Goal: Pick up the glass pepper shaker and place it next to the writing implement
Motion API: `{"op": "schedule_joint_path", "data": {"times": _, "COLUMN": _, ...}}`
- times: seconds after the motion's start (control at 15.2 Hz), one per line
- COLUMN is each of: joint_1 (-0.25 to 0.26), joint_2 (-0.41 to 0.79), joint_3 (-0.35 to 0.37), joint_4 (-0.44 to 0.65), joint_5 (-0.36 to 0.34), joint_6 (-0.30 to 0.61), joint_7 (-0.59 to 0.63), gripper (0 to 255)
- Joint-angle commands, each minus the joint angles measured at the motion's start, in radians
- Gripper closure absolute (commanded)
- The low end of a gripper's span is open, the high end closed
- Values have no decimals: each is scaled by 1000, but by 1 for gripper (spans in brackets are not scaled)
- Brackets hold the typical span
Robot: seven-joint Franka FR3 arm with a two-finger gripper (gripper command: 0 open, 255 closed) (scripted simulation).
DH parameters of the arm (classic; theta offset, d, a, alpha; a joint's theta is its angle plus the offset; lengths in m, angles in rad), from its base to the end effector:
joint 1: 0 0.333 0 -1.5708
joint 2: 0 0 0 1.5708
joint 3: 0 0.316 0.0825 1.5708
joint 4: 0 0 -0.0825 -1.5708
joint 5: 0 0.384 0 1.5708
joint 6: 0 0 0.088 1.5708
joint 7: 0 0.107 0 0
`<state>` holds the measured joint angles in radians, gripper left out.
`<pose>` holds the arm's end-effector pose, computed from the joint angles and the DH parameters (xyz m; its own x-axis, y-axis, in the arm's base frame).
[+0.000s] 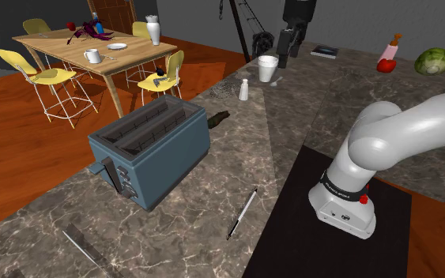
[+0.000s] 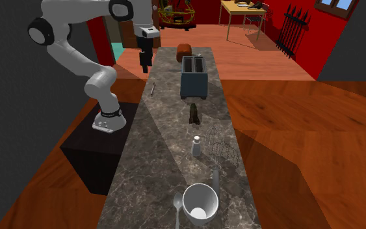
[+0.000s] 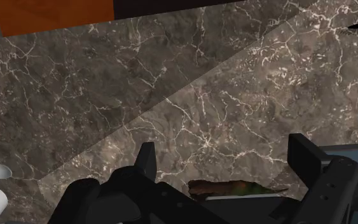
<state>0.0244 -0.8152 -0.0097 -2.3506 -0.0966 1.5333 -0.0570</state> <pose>0.2953 -0.0073 0.5990 0.9975 0.0709 -0.0071 0.0712 -0.9935 0.0891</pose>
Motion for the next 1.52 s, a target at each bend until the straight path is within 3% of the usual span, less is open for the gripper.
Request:
{"op": "schedule_joint_path", "data": {"times": 0.0, "joint_1": 0, "joint_2": 0, "joint_3": 0, "joint_4": 0, "joint_5": 0, "joint_6": 0, "joint_7": 0, "gripper": 0}}
{"op": "schedule_joint_path", "data": {"times": 0.79, "joint_1": -47, "joint_2": 324, "joint_3": -150, "joint_4": 16, "joint_5": -79, "joint_6": 344, "joint_7": -113, "gripper": 0}}
{"op": "schedule_joint_path", "data": {"times": 1.45, "joint_1": -70, "joint_2": 673, "joint_3": -256, "joint_4": 176, "joint_5": -48, "joint_6": 562, "joint_7": -226, "gripper": 0}}
